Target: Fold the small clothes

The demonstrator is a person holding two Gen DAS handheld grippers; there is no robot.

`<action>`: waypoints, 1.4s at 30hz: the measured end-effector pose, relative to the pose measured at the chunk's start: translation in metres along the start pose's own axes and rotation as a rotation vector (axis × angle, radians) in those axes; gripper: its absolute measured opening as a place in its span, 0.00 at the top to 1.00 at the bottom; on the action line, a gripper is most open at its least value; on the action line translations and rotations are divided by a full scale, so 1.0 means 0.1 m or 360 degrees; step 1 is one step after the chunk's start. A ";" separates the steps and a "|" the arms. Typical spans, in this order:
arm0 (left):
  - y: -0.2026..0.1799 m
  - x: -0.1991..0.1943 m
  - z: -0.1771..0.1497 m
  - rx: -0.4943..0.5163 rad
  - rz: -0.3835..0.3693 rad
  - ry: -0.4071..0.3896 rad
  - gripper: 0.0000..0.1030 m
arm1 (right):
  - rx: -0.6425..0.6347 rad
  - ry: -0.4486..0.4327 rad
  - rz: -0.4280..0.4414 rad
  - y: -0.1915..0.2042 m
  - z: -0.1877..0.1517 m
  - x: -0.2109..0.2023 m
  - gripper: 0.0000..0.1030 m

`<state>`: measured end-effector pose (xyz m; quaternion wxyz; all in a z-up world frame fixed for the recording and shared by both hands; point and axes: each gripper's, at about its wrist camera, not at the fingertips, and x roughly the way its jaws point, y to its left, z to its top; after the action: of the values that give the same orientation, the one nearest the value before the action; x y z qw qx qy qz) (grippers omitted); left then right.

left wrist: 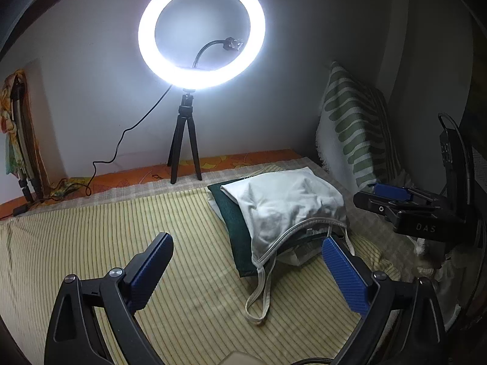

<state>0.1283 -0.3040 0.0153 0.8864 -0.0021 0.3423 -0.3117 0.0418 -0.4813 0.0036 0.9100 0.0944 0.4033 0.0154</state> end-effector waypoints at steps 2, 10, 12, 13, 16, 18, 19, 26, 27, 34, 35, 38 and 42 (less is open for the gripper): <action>0.03 -0.07 -0.09 -0.0003 0.0002 0.0009 0.01 | 0.0016 -0.0026 -0.0002 0.07 -0.08 -0.04 0.14; 0.18 -0.29 -0.46 0.0038 0.0092 0.0018 0.00 | 0.0084 -0.0092 -0.0015 0.30 -0.40 -0.05 0.01; 0.22 -0.33 -0.53 0.0034 0.0132 0.0029 0.00 | 0.0103 -0.0087 -0.0032 0.35 -0.47 -0.02 0.01; 0.23 -0.34 -0.56 0.0032 0.0142 0.0033 0.00 | 0.0113 -0.0088 -0.0033 0.36 -0.49 -0.01 0.01; 0.28 -0.37 -0.65 0.0032 0.0168 0.0040 0.00 | 0.0147 -0.0112 -0.0055 0.41 -0.57 0.03 0.00; 0.30 -0.38 -0.70 0.0048 0.0180 0.0041 0.00 | 0.0158 -0.0129 -0.0090 0.43 -0.61 0.06 0.00; 0.31 -0.38 -0.72 0.0062 0.0190 0.0041 0.00 | 0.0160 -0.0134 -0.0104 0.44 -0.63 0.08 0.00; 0.39 -0.33 -0.83 0.0089 0.0220 0.0091 0.00 | 0.0190 -0.0116 -0.0137 0.46 -0.70 0.21 0.00; 0.40 -0.33 -0.85 0.0089 0.0223 0.0089 0.00 | 0.0192 -0.0119 -0.0144 0.46 -0.70 0.22 0.00; 0.45 -0.29 -0.90 0.0103 0.0258 0.0111 0.00 | 0.0213 -0.0098 -0.0165 0.41 -0.74 0.30 0.00; 0.45 -0.28 -0.90 0.0105 0.0266 0.0109 0.00 | 0.0215 -0.0093 -0.0167 0.40 -0.74 0.31 0.00; 0.48 -0.28 -0.90 0.0100 0.0273 0.0114 0.00 | 0.0210 -0.0077 -0.0172 0.39 -0.75 0.36 0.00; 0.49 -0.26 -0.92 0.0101 0.0279 0.0122 0.00 | 0.0202 -0.0065 -0.0175 0.40 -0.75 0.38 0.00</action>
<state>0.0843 -0.2307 -0.0495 0.8961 0.0677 0.3649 -0.2436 0.0137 -0.4263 -0.0664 0.9097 0.1300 0.3893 -0.0622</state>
